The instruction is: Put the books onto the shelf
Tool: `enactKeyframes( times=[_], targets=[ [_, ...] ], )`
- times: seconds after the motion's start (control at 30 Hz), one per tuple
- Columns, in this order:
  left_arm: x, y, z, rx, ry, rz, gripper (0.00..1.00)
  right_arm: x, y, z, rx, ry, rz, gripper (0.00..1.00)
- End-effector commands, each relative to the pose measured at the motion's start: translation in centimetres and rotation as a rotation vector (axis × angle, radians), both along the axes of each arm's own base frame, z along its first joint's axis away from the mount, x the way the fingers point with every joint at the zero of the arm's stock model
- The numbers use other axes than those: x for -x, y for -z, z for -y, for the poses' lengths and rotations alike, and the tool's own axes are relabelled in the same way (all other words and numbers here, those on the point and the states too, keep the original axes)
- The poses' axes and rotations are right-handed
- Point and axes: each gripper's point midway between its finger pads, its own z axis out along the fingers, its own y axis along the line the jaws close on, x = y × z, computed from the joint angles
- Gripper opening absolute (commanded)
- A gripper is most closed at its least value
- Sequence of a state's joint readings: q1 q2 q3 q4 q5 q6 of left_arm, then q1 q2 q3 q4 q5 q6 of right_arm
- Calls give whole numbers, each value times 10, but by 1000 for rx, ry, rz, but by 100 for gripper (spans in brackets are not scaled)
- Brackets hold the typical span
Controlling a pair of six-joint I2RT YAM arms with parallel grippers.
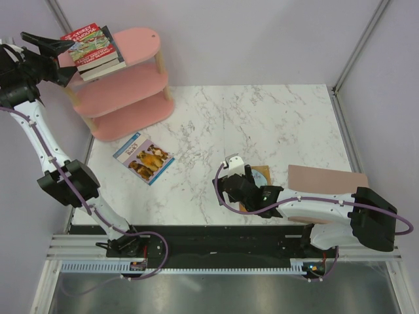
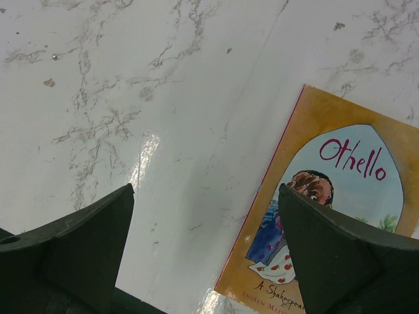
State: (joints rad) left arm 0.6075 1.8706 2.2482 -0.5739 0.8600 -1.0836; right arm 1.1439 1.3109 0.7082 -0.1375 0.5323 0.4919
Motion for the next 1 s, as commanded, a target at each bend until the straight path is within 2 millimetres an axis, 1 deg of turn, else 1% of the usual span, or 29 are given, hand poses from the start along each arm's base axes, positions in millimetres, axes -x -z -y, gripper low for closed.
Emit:
enactKeyframes(
  times=[0.0,0.03,0.07,0.1,0.13,0.17,0.23,0.3,0.37,0.4,0.43,0.47,0.5,0.53,0.57,0.6,0.63,0.67,0.7,0.73,0.77,0.8,0.83,0.87,0.9,0.93,0.97],
  targets=[
    [18,-42,-14,-118,-102,111,100,-4,-16,-9,-31,1,28,98],
    [20,-42,-14,-127,-109,113,100,-5,-16,-8,-29,4,31,98],
    [29,-52,-14,-178,-148,132,100,-4,-18,-9,-34,2,30,98],
    [32,-52,-17,-202,-182,121,100,-5,-17,-9,-32,4,30,98],
    [39,-58,-14,-245,-196,114,100,-4,-17,-9,-31,2,31,98],
    [42,-62,-16,-267,-226,113,100,-4,-17,-9,-31,2,31,98],
    [50,-60,-19,-309,-266,85,100,-4,-18,-8,-34,3,31,98],
    [60,-63,-17,-354,-290,77,100,-4,-18,-9,-35,3,32,98],
    [64,-58,-14,-383,-298,54,100,-4,-19,-9,-34,2,34,98],
    [73,-64,-6,-399,-302,69,100,-5,-20,-9,-37,5,35,98],
    [70,-56,3,-415,-273,57,100,-5,-21,-10,-40,2,36,98],
    [73,-56,9,-437,-277,57,100,-6,-24,-12,-37,-3,41,98],
    [77,-54,29,-460,-250,59,100,-6,-25,-14,-34,-7,40,98],
    [83,-52,33,-512,-268,54,100,-8,-30,-16,-35,-12,46,98],
    [86,-50,42,-536,-264,58,100,-8,-28,-18,-25,-21,43,98],
    [97,-41,71,-555,-212,62,100,-7,-29,-22,-27,-37,38,98],
    [99,-33,77,-600,-213,50,100,-10,-36,-27,-38,-41,46,98],
    [102,-22,88,-619,-186,38,100,-11,-34,-30,-28,-50,42,98],
    [101,11,107,-626,-122,-19,100,-11,-36,-34,-30,-59,43,98],
    [115,16,115,-639,-124,-19,98,-13,-46,-45,-50,-79,47,98],
    [121,32,121,-636,-103,-47,94,-16,-41,-51,-22,-103,43,98],
    [123,81,127,-619,-57,-144,85,-17,-42,-60,-24,-121,41,98],
    [135,92,132,-611,-47,-147,76,-23,-55,-75,-56,-155,29,98],
    [139,113,133,-608,-37,-181,67,-27,-43,-85,-32,-173,-4,98],
    [144,157,134,-591,-10,-266,47,-30,-41,-94,-41,-194,-31,98],
    [149,171,136,-583,3,-289,37,-47,-54,-104,-89,-188,-48,98],
    [156,181,139,-575,15,-295,26,-45,-32,-118,-101,-248,-141,98]
  ],
)
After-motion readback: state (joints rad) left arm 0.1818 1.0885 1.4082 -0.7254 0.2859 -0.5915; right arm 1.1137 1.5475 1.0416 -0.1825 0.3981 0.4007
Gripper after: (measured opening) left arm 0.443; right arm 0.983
